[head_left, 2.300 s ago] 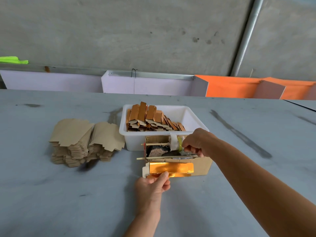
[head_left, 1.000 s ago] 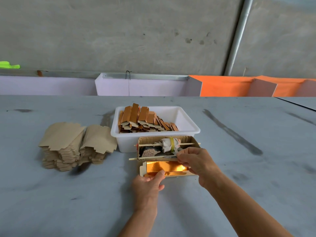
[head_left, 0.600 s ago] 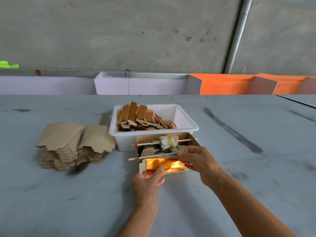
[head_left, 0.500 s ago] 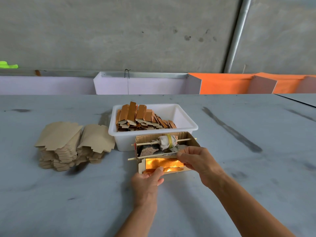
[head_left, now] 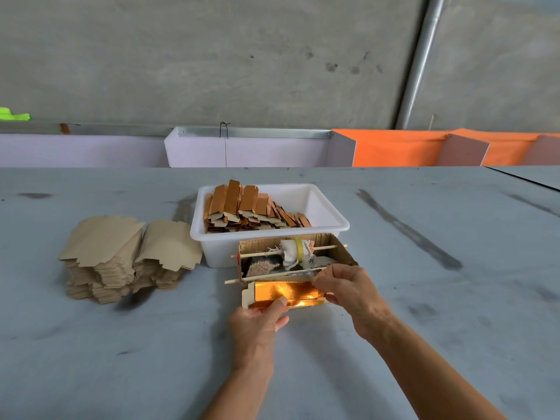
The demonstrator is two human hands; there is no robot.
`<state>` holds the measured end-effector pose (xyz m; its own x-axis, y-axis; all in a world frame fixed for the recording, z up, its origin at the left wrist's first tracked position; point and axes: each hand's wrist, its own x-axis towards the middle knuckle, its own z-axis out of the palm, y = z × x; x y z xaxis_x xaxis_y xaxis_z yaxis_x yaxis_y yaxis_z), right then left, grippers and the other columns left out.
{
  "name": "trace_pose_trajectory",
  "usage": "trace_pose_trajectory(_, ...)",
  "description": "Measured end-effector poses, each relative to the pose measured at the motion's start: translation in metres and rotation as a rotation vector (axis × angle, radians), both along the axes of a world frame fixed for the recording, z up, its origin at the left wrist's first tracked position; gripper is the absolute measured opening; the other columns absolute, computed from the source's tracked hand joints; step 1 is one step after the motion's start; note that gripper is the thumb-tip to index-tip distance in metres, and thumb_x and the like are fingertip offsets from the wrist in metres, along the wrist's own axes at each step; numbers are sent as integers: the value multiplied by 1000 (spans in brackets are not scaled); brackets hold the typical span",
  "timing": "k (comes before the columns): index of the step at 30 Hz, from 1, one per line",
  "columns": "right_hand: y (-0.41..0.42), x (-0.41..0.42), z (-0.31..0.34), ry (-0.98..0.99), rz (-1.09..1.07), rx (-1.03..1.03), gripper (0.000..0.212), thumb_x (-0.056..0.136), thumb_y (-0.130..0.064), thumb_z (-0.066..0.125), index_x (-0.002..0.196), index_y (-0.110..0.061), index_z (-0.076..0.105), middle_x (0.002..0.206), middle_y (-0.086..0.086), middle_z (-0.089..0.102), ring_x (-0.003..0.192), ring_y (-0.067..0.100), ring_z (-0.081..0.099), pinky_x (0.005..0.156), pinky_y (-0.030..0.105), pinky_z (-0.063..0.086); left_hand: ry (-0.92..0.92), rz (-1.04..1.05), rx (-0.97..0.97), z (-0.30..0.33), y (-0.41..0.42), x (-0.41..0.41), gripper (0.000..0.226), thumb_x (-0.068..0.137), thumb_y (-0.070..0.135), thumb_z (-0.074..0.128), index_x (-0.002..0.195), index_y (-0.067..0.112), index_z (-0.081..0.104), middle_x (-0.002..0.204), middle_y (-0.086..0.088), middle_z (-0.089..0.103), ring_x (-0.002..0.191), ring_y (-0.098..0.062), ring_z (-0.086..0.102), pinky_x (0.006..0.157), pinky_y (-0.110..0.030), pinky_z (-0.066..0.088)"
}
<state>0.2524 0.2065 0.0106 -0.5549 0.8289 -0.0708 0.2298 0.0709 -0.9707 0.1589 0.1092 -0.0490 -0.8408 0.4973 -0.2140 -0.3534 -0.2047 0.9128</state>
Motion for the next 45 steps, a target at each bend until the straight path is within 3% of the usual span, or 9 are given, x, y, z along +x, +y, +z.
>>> trace_pose_trajectory(4,-1,-1,-6,17,-35,19,25,85,-8,62,60,-10,61,74,7,60,79,16,54,77,34,48,1,14,-2,-1,1,0,11,74,-4,74,77,3,66,63,-2,71,57,-14,70,48,-17,52)
trace_pose_trajectory(10,-2,-2,-11,-10,-45,54,27,87,-10,60,60,-12,59,65,1,55,68,11,50,60,22,39,19,14,-1,-1,1,0,11,74,-4,73,74,4,66,63,-3,71,57,-14,69,49,-17,52)
trace_pose_trajectory(27,-1,-3,-17,-35,-60,94,30,86,-9,58,56,-12,55,62,1,51,64,11,46,58,24,39,20,10,-31,-2,0,0,9,74,-2,74,75,2,66,64,-4,71,58,-15,70,49,-17,53)
trace_pose_trajectory(31,0,-5,-24,-134,-85,176,26,85,-9,58,60,-12,60,64,1,55,63,11,49,53,21,39,28,7,-33,-2,0,-1,9,74,-3,74,72,0,66,58,-2,69,55,-15,69,49,-17,52)
trace_pose_trajectory(37,-6,7,-22,-65,-114,108,26,86,-13,60,60,-9,60,62,2,53,60,11,45,52,21,37,2,-8,-55,0,0,0,10,73,-1,75,72,0,66,60,-5,70,55,-16,69,50,-20,54)
trace_pose_trajectory(42,-31,22,-16,72,-13,-113,19,83,-13,64,64,-12,63,67,2,58,73,15,54,69,29,43,-93,-18,-4,6,-7,5,9,74,-4,73,71,-4,65,61,-11,70,58,-21,70,47,-19,53)
trace_pose_trajectory(45,-45,24,-15,110,70,-198,17,84,-14,64,67,-12,61,63,-2,59,71,12,57,71,29,44,-134,-51,20,8,-13,10,6,77,-5,69,76,-3,64,65,-13,70,59,-21,69,50,-24,56)
